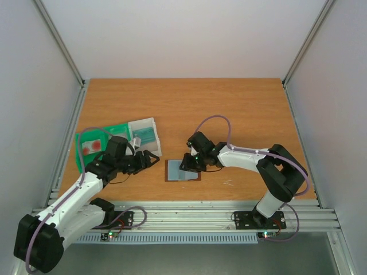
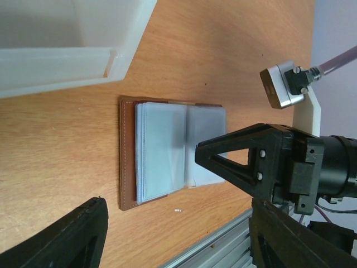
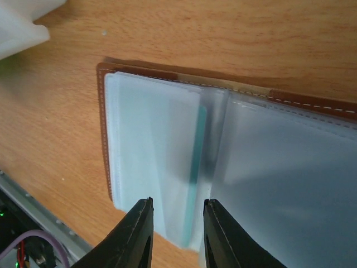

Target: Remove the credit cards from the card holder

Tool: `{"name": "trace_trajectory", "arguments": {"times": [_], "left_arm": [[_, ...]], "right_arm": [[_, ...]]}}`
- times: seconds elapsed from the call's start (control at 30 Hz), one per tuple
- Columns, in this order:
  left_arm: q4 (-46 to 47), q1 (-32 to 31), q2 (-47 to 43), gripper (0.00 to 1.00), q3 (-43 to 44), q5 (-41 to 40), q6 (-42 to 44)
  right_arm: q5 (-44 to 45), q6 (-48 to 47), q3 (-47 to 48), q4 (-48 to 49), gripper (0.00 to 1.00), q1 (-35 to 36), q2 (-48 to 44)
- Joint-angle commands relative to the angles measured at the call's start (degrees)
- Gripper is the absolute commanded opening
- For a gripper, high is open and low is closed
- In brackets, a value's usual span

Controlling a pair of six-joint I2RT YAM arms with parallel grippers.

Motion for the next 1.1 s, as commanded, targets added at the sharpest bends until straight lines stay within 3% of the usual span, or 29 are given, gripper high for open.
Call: {"name": "trace_trajectory", "arguments": {"times": [0.0, 0.53, 0.8, 1.07], "left_arm": [[4.98, -1.09, -0.63, 0.7, -1.54, -0.13, -2.66], [6.11, -1.49, 1.35, 0.52, -2.44, 0.32, -3.4], [9.62, -1.59, 3.13, 0.49, -3.88, 0.49, -5.82], [10.55, -1.64, 2.04, 0.49, -4.88, 0.36, -6.29]], "right_arm": [[0.18, -1.67, -0.28, 1.41, 0.25, 0.36, 1.9], [-0.06, -4.24, -3.44, 8.0, 0.07, 0.4, 5.17], [-3.66, -3.7, -4.76, 10.55, 0.05, 0.4, 4.83], [-3.6, -3.14, -1.48, 5.24, 0.12, 0.4, 0.88]]}}
